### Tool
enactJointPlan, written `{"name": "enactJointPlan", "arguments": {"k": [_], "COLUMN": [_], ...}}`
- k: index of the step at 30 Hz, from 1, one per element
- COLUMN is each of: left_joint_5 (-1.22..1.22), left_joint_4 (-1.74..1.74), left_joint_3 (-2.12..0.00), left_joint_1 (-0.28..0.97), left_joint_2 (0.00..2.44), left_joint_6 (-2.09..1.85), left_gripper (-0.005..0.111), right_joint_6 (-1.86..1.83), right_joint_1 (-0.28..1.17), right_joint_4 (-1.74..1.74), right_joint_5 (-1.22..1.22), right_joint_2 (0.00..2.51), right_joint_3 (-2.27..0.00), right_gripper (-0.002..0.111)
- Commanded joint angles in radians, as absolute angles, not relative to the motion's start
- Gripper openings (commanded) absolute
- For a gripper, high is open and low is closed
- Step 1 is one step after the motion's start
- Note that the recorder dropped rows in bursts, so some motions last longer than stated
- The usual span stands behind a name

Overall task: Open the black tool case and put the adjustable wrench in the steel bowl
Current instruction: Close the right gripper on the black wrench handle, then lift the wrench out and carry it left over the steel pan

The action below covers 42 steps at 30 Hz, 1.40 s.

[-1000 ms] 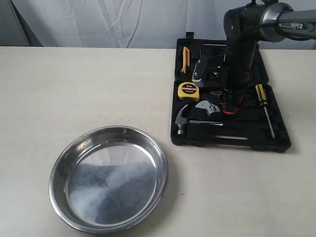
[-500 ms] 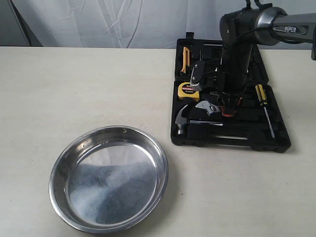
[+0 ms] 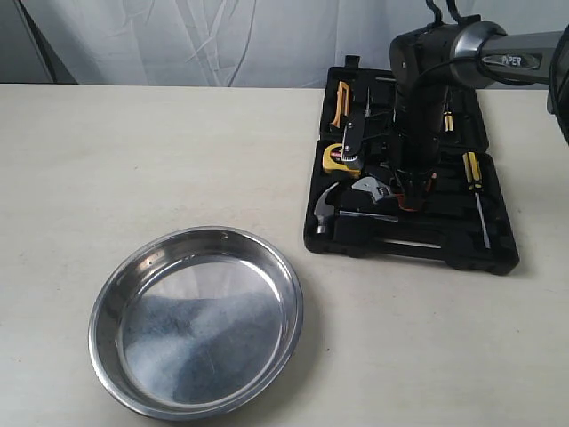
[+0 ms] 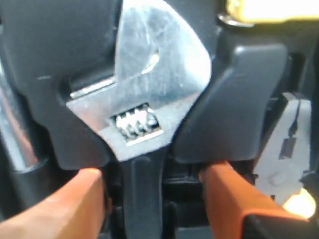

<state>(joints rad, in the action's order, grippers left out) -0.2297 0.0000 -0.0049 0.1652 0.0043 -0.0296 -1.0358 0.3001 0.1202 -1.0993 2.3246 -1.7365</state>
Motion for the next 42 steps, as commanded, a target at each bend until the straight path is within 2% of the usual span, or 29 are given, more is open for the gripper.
{"name": "enactJointPlan", "arguments": {"k": [1,5,6,7,15,42], "left_joint_5": [-0.224,-0.224,-0.224,-0.224,-0.224,-0.224], "left_joint_4": [0.0,0.0,0.0,0.0,0.0,0.0], "left_joint_3": [0.0,0.0,0.0,0.0,0.0,0.0], "left_joint_1": [0.172,0.172,0.172,0.172,0.172,0.172], "left_joint_2": [0.0,0.0,0.0,0.0,0.0,0.0], "left_joint_6": [-0.029,-0.029,-0.029,-0.029,-0.029,-0.029], "left_gripper": [0.0,0.0,0.0,0.0,0.0,0.0], "right_joint_6": [-1.003,-1.003,-0.994,-0.983,-0.976,-0.974], "right_joint_1": [0.291,0.291,0.291,0.291,0.306,0.343], "right_joint_4": [0.115,0.104,0.102,0.098,0.039,-0.016], "right_joint_5": [-1.025,-1.044,-1.051,-1.057,-1.165,-1.151], "right_joint_2": [2.391,2.391,2.391,2.391,2.387,2.18], "right_joint_3": [-1.717,-1.717,-1.717,-1.717,-1.717,-1.717], "right_gripper": [0.049,0.016,0.002,0.0,-0.001,-0.001]}}
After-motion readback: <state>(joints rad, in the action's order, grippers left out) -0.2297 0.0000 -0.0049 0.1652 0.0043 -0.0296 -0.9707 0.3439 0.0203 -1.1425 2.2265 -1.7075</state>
